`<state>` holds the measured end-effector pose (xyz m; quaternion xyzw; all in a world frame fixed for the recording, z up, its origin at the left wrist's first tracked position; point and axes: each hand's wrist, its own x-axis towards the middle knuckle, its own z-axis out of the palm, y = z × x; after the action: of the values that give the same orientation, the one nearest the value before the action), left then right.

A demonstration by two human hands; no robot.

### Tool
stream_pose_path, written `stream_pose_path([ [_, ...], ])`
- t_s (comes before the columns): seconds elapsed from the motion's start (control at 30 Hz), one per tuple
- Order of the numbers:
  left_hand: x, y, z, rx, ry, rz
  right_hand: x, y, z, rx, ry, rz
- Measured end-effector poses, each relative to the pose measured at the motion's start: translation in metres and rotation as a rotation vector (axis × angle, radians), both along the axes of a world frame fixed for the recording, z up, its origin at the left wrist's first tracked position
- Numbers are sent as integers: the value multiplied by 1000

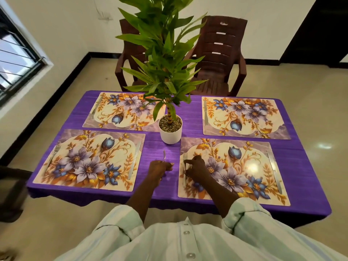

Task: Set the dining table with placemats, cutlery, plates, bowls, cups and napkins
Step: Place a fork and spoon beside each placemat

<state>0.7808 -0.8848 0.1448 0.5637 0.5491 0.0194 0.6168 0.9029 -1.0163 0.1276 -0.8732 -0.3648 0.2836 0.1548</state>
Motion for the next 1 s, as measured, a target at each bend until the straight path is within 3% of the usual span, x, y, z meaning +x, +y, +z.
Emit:
stream_pose_path([
  [0.17, -4, 1, 1, 0, -13, -4, 0, 2, -3, 31, 64, -86],
  [0.43, 30, -26, 20, -37, -147, -143, -5, -28, 0, 298, 100, -419],
  [0.67, 89, -110, 9, -165, -147, -412, 8, -110, 5, 419, 105, -885],
  [0.83, 139, -172, 8, -233, -104, -587, 38, -172, 6, 456, 93, -1083],
  [1.0, 200, -238, 1, -244, -99, -558, 91, -236, -2, 431, 59, -1159],
])
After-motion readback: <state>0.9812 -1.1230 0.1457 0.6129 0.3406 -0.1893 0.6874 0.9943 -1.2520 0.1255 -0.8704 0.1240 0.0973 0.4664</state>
